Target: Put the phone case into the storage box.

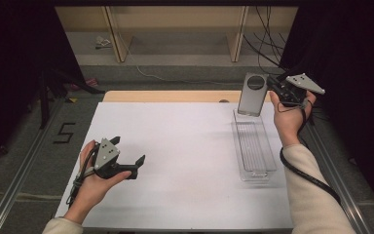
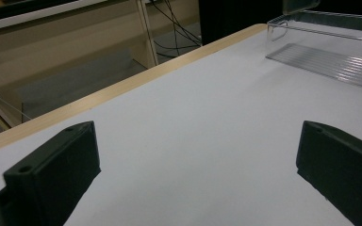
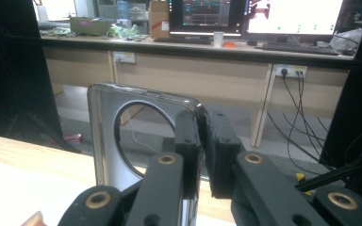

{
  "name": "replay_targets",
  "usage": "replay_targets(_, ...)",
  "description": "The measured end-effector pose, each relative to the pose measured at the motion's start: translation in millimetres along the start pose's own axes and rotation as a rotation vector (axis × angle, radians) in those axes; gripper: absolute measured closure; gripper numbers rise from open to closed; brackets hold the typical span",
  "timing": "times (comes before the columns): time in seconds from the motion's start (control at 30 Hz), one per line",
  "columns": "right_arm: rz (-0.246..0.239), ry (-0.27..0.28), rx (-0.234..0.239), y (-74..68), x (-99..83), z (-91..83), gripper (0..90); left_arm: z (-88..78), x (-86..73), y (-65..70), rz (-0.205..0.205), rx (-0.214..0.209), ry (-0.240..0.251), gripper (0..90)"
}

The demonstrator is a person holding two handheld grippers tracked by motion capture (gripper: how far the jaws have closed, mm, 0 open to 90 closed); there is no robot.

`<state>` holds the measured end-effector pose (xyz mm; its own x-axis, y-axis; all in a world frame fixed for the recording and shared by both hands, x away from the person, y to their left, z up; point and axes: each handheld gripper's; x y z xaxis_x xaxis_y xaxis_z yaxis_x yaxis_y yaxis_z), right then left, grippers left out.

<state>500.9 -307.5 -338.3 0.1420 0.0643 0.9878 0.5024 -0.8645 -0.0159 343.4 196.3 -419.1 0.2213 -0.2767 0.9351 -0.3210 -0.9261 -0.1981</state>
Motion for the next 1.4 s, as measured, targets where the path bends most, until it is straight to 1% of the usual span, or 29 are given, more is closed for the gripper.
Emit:
replay_targets(0.27,-0.007,-0.007,-0.004,0.0,-2.2,3.4,85.0,-0.1,-0.2,0.0,-0.002,0.002,-0.001,0.0)
replay_targets(1.07,-0.007,-0.019,-0.012,1.5,-8.4,9.6,84.9,-0.3,0.0,-0.2,-0.001,0.002,-0.001,0.0)
replay_targets(1.4,-0.007,-0.032,-0.014,1.1,-12.0,13.5,84.9,-0.1,-0.5,-0.1,-0.002,0.001,-0.001,0.0)
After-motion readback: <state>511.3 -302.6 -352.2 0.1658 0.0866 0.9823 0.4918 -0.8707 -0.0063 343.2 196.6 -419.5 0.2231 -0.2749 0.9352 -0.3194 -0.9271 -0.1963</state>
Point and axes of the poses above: each handheld gripper's, and its own axes: z roughly forward along the jaws, x roughly out of its top, y roughly to its right, and after that the axes turned 15 degrees about x, right-handed
